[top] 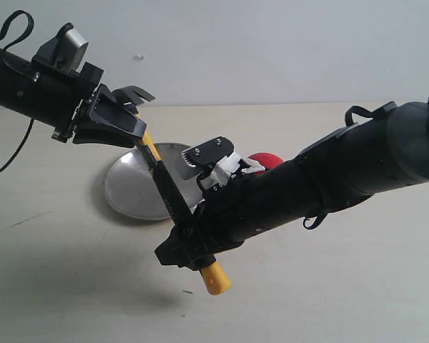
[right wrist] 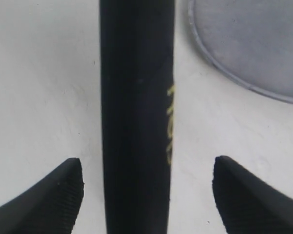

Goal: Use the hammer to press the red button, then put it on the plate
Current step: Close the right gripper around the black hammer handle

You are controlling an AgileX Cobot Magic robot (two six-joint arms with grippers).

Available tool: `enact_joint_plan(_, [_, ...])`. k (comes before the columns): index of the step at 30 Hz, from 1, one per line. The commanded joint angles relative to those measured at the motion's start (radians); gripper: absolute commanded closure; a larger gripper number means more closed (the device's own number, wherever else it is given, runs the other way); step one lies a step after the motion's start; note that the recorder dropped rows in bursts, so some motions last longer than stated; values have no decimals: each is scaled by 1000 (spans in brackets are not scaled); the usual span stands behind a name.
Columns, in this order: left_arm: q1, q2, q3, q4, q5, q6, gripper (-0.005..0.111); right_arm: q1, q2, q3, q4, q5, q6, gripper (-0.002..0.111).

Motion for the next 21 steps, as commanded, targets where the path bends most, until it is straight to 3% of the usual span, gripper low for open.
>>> enact_joint_plan(1, [-1,-13,-1,-56,11,4,107,1,20,-23,5,13,-11,38])
enact_joint_plan(11, [-1,-13,-1,-58,11,8,107,1,20,-29,5,8,-11,43])
enact_joint_plan(17, [-1,-13,-1,-58,11,12,107,1,20,-29,3,12,-2,65])
enact_joint_plan(21, [-1,-13,-1,-58,11,12,107,1,20,-29,-22,19,-13,88])
